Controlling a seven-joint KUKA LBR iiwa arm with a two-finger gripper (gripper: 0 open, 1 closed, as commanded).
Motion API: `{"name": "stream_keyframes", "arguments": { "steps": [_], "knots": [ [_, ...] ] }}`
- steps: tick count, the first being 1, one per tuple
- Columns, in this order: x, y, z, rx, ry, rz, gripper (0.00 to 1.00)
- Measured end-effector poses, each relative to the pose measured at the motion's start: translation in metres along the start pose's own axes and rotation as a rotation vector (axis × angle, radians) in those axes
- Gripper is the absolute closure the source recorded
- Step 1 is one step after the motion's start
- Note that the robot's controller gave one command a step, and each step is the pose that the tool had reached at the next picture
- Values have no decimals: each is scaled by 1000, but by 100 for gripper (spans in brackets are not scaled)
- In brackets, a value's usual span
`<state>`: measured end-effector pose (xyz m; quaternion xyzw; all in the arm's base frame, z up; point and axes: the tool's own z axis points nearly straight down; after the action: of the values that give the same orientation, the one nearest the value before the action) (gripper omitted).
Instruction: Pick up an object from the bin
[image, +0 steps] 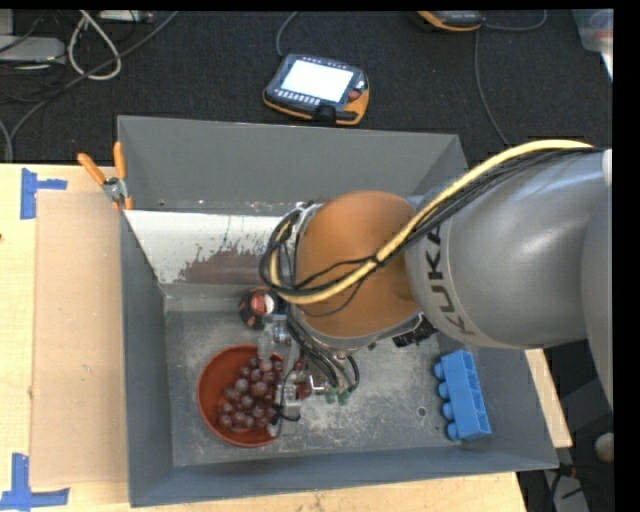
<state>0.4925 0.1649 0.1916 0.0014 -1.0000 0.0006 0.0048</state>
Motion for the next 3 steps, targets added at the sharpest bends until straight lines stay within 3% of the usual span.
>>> {"name": "stream_keyframes", "arguments": {
  "steps": [1,2,3],
  "knots": [
    [-2,-1,-4,-1,-7,6,0],
    [-57,-36,99,-1,-14,-177,0],
    [-74,-33,119,-3,-15,-343,0]
  ]
}}
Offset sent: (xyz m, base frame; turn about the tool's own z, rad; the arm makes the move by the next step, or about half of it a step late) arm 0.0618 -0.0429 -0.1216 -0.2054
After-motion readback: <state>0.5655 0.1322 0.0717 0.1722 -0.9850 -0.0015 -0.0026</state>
